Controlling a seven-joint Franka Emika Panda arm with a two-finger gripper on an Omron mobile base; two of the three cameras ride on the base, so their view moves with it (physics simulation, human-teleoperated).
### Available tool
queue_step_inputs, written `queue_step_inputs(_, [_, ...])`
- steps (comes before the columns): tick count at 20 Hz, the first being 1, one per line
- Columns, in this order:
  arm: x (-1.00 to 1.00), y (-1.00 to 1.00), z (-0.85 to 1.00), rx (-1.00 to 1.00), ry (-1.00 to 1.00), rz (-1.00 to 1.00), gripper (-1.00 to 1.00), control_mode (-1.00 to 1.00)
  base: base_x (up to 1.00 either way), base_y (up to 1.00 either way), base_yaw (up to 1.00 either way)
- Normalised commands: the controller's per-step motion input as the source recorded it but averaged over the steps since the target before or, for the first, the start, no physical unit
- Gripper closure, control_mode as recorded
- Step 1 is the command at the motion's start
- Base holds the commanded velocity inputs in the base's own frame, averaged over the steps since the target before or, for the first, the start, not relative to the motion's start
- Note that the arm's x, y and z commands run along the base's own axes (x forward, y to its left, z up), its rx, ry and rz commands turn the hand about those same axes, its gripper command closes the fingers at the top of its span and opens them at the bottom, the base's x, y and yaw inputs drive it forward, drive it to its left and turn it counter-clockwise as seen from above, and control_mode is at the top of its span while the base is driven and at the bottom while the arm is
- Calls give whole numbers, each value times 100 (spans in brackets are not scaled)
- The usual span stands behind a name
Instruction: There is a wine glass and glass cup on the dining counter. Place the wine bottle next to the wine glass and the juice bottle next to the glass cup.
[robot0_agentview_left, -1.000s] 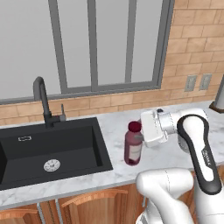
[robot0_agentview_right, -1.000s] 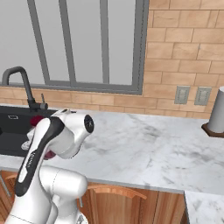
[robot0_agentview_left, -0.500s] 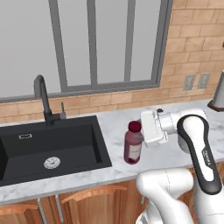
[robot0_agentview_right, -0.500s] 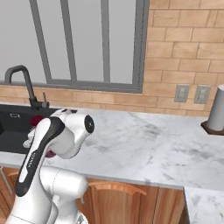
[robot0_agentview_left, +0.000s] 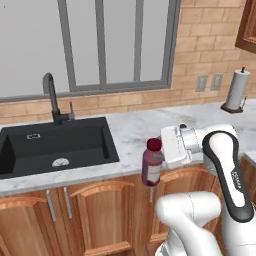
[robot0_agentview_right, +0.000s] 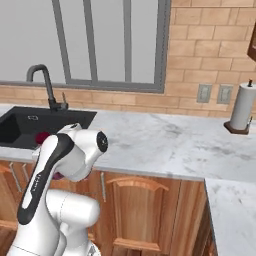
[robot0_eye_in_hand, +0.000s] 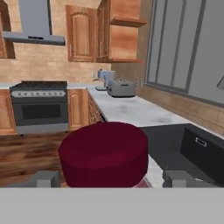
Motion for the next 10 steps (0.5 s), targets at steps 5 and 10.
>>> queue_step_inputs(5, [0, 0, 0, 0, 0, 0, 100, 100, -53, 15, 51])
queue_step_inputs(10, [0, 0, 0, 0, 0, 0, 100, 100, -7, 1, 100])
